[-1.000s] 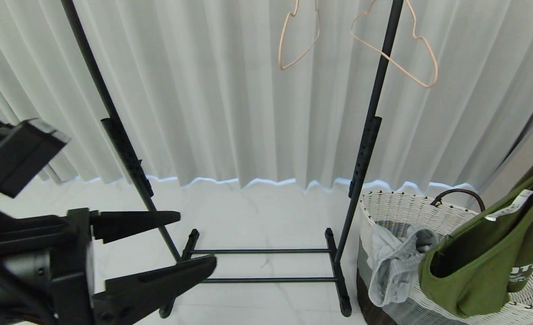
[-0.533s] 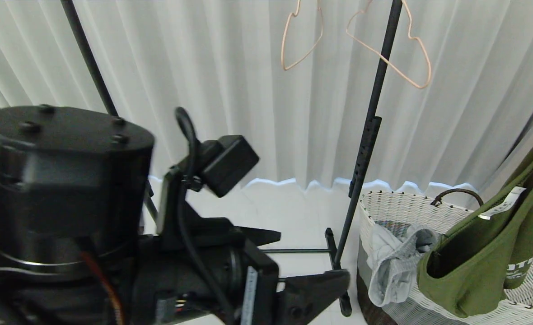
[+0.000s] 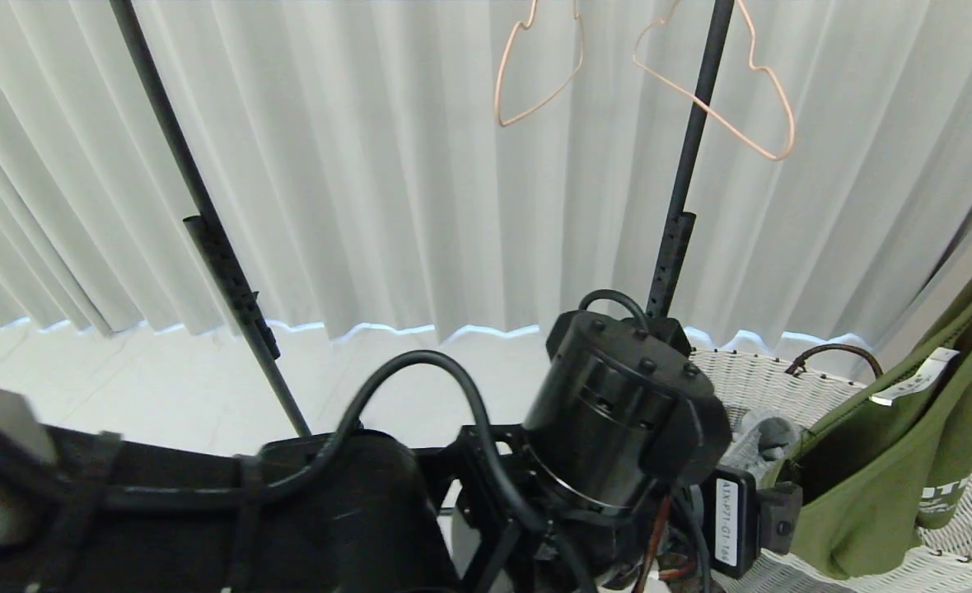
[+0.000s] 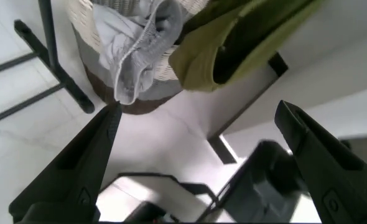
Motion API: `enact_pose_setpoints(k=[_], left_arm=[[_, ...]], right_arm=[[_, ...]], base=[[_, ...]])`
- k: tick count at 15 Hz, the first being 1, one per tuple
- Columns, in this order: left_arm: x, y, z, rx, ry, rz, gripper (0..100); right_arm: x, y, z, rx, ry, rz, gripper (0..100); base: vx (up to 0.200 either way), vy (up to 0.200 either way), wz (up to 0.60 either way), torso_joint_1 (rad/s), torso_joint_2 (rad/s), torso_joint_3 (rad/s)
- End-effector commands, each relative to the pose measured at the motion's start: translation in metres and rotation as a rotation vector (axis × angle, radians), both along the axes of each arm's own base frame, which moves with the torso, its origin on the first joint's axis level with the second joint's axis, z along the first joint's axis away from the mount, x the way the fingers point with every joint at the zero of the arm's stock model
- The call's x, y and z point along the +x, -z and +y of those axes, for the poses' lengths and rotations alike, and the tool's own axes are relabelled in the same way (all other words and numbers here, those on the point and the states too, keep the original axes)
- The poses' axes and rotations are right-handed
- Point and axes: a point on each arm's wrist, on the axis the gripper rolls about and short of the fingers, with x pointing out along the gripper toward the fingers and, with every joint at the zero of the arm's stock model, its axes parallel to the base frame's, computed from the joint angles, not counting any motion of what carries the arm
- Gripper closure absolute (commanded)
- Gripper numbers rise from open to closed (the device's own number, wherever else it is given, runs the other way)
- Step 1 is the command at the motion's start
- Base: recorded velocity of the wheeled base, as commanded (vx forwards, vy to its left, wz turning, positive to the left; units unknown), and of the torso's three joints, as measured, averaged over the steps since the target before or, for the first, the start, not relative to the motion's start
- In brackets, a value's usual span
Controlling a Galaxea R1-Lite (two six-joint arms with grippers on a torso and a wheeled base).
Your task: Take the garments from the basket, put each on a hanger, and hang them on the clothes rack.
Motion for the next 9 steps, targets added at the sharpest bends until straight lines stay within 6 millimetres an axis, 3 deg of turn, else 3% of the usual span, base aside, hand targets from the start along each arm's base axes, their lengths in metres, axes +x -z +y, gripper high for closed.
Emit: enact_pose_setpoints(k=[1, 7, 9], left_arm=[[0.013, 0.025, -0.030, 0.030, -0.021, 0.015, 0], [0.023, 0.047, -0.043, 0.061, -0.019, 0.034, 0], [0.026, 0.045, -0.050, 0.039, -0.019, 0.032, 0]], right_arm=[[-0.004, 0.004, -0.002, -0.001, -0.009, 0.004, 100], [-0.008, 0.007, -0.004, 0.010, -0.052, 0.015, 100], [-0.009, 0.007, -0.004, 0.017, -0.077, 0.021, 100]], base=[[0.000, 0.000, 0.00, 0.000, 0.00, 0.000], [0.000, 0.000, 0.00, 0.000, 0.00, 0.000], [0.000, 0.000, 0.00, 0.000, 0.00, 0.000]])
